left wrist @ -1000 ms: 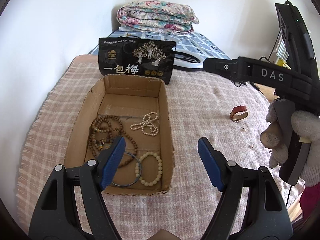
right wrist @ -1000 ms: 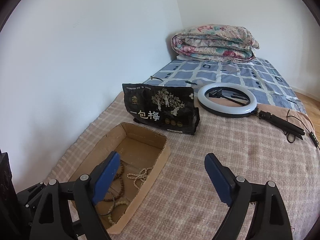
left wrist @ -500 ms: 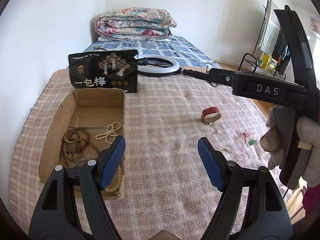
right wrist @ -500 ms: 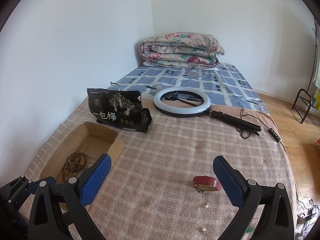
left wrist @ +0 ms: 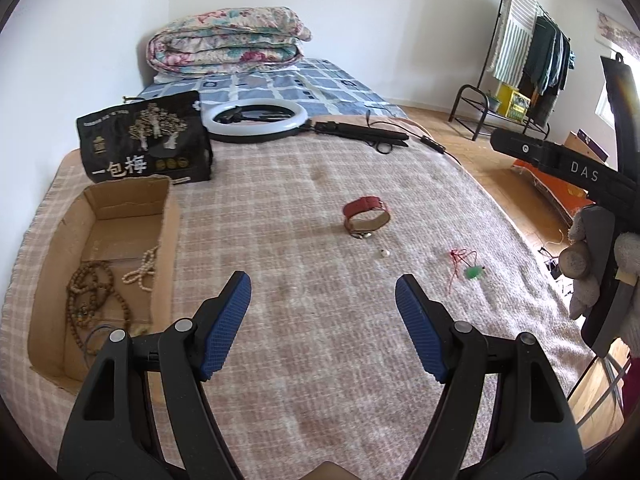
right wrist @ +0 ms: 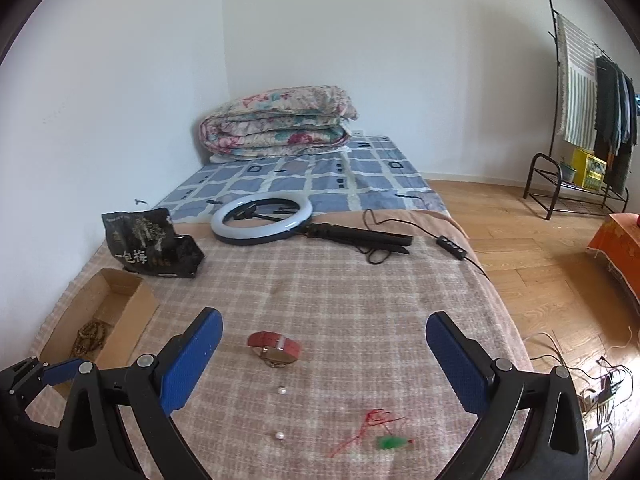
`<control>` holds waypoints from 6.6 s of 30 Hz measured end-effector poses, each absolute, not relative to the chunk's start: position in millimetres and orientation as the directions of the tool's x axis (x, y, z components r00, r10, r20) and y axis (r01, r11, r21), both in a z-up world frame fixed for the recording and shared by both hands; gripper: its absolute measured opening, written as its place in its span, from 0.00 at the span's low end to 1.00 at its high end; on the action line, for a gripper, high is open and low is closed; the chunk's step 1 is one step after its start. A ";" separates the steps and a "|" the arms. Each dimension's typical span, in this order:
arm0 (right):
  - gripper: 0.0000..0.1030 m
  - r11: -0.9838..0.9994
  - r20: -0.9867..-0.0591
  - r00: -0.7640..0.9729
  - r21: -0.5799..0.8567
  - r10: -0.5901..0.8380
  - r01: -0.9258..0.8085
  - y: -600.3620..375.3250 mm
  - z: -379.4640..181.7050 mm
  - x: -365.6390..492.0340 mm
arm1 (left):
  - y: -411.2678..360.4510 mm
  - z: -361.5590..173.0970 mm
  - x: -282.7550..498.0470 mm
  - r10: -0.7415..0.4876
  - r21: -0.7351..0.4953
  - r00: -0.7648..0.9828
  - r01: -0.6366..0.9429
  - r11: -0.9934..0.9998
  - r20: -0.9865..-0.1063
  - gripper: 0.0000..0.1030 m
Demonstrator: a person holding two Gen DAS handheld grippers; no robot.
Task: Organize jewelry
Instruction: 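Move right tool over green jade pendant while left tool approaches pearl earring, then close right tool on jade pendant while left tool closes on pearl earring, then carry jade pendant and pearl earring over the cardboard box with both tools, then open both tools to release pendant and earring into the box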
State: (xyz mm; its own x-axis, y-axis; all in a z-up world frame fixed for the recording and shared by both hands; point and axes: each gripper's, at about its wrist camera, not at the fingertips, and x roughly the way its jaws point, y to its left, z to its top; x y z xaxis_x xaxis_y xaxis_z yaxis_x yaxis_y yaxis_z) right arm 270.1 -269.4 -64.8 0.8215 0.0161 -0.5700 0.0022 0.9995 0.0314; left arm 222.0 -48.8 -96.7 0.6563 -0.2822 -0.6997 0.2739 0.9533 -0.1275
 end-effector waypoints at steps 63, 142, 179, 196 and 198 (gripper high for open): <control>0.28 0.991 -0.815 0.569 0.048 0.110 -0.122 -328.4 -219.3 267.8 | -172.2 -211.9 269.1 -0.304 -0.084 0.493 0.418 0.904 -0.815 0.08; 0.28 0.834 -0.538 0.650 0.220 0.537 -0.507 -2.4 -61.0 277.3 | 169.1 -106.3 205.5 -0.113 -0.178 0.725 -0.013 0.984 -0.679 0.08; 0.76 0.859 -0.649 0.590 0.211 0.480 -0.467 32.2 -117.2 302.3 | 194.1 -116.9 208.7 -0.067 -0.190 0.702 -0.099 0.977 -0.709 0.51; 1.00 0.938 -0.642 0.696 0.111 0.320 -0.328 -7.3 -101.9 303.4 | 164.5 -106.7 212.6 -0.085 -0.192 0.712 -0.071 0.979 -0.697 0.51; 1.00 0.943 -0.643 0.701 0.113 0.308 -0.312 -15.3 -100.7 304.1 | 159.2 -104.6 213.6 -0.092 -0.194 0.714 -0.062 0.979 -0.694 0.51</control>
State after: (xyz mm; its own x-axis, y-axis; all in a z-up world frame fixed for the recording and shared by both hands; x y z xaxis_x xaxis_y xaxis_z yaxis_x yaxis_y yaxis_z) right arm 304.1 -15.3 -100.7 0.7010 0.3085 -0.6430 -0.3119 0.9434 0.1126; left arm 213.6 159.2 -104.6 0.7139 -0.0919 -0.6941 -0.0625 0.9790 -0.1939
